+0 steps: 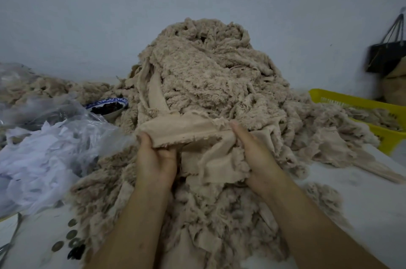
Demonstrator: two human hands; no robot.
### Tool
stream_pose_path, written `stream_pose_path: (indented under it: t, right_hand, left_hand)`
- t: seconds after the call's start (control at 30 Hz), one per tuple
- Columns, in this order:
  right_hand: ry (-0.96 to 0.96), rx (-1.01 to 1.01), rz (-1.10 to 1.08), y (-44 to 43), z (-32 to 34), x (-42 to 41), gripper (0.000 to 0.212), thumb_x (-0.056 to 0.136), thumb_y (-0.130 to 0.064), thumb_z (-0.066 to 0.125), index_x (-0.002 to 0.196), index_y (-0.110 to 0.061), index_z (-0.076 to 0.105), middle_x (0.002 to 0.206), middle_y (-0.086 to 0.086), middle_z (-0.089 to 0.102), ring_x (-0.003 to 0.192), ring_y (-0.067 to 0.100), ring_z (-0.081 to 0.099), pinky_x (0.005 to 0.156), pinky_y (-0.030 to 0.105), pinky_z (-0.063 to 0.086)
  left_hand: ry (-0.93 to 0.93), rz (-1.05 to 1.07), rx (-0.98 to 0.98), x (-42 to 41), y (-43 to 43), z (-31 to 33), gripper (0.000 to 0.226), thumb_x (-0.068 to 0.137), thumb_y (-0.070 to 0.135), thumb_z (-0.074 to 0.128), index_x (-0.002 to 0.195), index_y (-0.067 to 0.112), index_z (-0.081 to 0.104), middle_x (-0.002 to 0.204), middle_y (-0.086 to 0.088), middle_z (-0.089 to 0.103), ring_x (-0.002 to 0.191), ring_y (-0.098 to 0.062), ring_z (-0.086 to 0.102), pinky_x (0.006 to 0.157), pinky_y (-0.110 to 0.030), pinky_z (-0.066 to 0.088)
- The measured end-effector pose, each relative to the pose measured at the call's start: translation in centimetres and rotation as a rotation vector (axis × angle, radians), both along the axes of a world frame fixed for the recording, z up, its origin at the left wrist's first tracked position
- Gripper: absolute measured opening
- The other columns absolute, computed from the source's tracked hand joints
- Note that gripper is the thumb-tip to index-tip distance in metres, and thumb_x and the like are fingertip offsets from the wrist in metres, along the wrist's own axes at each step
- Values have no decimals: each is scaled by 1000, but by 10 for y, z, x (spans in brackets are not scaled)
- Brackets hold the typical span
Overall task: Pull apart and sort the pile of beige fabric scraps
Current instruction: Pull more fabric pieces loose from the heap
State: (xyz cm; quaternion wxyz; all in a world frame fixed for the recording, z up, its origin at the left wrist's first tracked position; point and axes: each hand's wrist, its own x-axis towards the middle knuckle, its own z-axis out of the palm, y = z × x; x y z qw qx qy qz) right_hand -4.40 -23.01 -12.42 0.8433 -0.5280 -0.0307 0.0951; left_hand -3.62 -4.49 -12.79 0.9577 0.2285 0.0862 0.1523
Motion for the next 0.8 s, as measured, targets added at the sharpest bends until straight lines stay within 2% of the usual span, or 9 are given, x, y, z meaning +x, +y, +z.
stream_pose_path:
  t: [0.07, 0.13, 0.2, 0.27, 0.4, 0.5, 0.67, 0.73, 0.8]
  right_hand:
    - [18, 103, 12, -1, 0, 2, 44, 77, -50, 68, 96, -12, 81, 105, 15, 75, 96, 27, 74, 71, 36, 61]
    - [-24, 165, 29, -1, 0, 2, 43, 83, -48, 62, 97, -12, 81, 109, 15, 74, 101, 25, 73, 73, 32, 60]
    - [-92, 144, 32, 1, -3, 4, 47, 89, -47, 57, 107, -9, 77, 114, 14, 73, 108, 24, 70, 82, 32, 59]
    - [-149, 52, -3, 5, -4, 3, 54, 88, -52, 57, 120, -10, 70, 116, 12, 73, 112, 24, 69, 94, 37, 55]
    - [-221, -121, -73, 6, -5, 1, 54, 84, -55, 64, 126, -22, 62, 115, 1, 74, 107, 16, 70, 91, 37, 56]
    - [-300, -250, -8, 7, -8, 0, 47, 89, -44, 70, 130, -28, 55, 118, -7, 71, 107, 8, 69, 89, 29, 58]
    - [-374, -508, 16, 3, -16, 3, 13, 97, -38, 60, 107, -33, 67, 104, -16, 74, 105, 11, 69, 83, 21, 56]
    - [-397, -240, 24, -8, -7, 7, 17, 100, -33, 56, 101, -28, 72, 101, -6, 75, 103, 17, 69, 80, 26, 57]
    - [-298, 423, -31, -27, 8, 11, 25, 94, -41, 62, 87, -21, 74, 90, 0, 74, 92, 18, 69, 72, 27, 57]
  left_hand:
    - [-26, -17, 142, -2, -5, 1, 30, 107, 31, 43, 119, 13, 64, 111, -6, 76, 97, -18, 74, 85, -37, 60]
    - [-24, -1, 490, -8, -14, 1, 25, 105, 21, 46, 113, 22, 69, 112, -3, 75, 103, -21, 72, 81, -35, 59]
    - [-59, 20, 903, -17, -27, -1, 25, 101, 36, 48, 99, 39, 73, 102, 12, 75, 101, -12, 69, 76, -25, 53]
    - [-171, -90, 1186, -27, -39, -1, 26, 89, 65, 49, 103, 53, 68, 105, 28, 70, 99, 8, 65, 76, -9, 49]
    - [-194, -120, 1200, -24, -45, -7, 10, 90, 45, 66, 98, 43, 71, 99, 8, 76, 93, -8, 72, 76, -26, 57]
    - [-162, -146, 933, -22, -39, -6, 15, 92, 33, 66, 103, 28, 76, 106, -4, 77, 100, -21, 73, 79, -30, 59]
    - [21, -85, 898, -19, -35, -6, 42, 76, 69, 55, 91, 37, 79, 98, 8, 77, 95, -9, 72, 80, -32, 57]
    - [75, -78, 868, -16, -34, -5, 47, 81, 68, 46, 89, 34, 78, 92, 3, 76, 87, -16, 72, 72, -37, 58]
    - [47, -7, 1028, -15, -34, -9, 38, 94, 57, 47, 93, 32, 76, 92, 5, 74, 84, -10, 71, 66, -26, 55]
